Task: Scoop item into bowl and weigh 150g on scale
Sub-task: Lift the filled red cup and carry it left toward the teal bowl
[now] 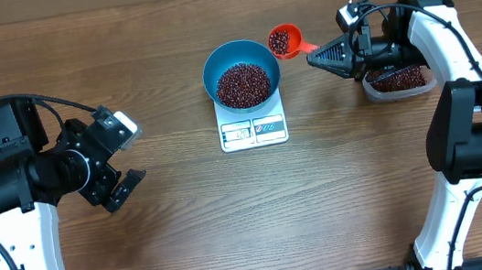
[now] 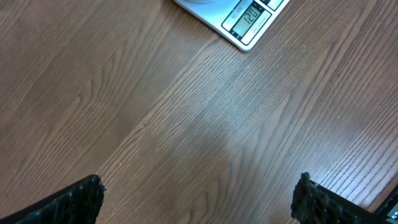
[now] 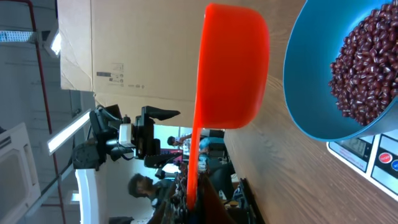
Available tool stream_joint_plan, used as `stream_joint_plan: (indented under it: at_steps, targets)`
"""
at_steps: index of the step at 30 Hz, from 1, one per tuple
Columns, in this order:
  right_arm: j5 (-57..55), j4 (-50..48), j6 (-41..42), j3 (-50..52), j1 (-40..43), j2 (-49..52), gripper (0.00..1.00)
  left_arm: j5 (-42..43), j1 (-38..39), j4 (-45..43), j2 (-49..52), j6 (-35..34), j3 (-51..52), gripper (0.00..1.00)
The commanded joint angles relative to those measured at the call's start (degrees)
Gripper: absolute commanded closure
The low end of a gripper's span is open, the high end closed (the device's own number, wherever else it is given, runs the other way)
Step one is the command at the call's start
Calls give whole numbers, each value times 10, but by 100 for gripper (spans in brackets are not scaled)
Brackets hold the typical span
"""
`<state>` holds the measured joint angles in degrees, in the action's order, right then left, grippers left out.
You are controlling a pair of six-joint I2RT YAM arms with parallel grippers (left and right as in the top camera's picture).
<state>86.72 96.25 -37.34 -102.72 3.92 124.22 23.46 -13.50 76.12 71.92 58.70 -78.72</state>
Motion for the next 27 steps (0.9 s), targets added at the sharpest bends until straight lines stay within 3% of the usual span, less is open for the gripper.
stream_joint_plan:
  at_steps: [1,12,19,27]
  targets:
    - [16,-4,-22,-5,-3,-26,96,-3,0,1,1,20,-1,0]
    - [-24,-45,-21,-5,-58,-26,96,-3,0,1,1,20,-1,0]
    - [-113,-100,-19,-5,-90,-26,96,-3,0,1,1,20,-1,0]
    - [-214,-226,-19,-5,-107,-26,96,-3,0,1,1,20,-1,1]
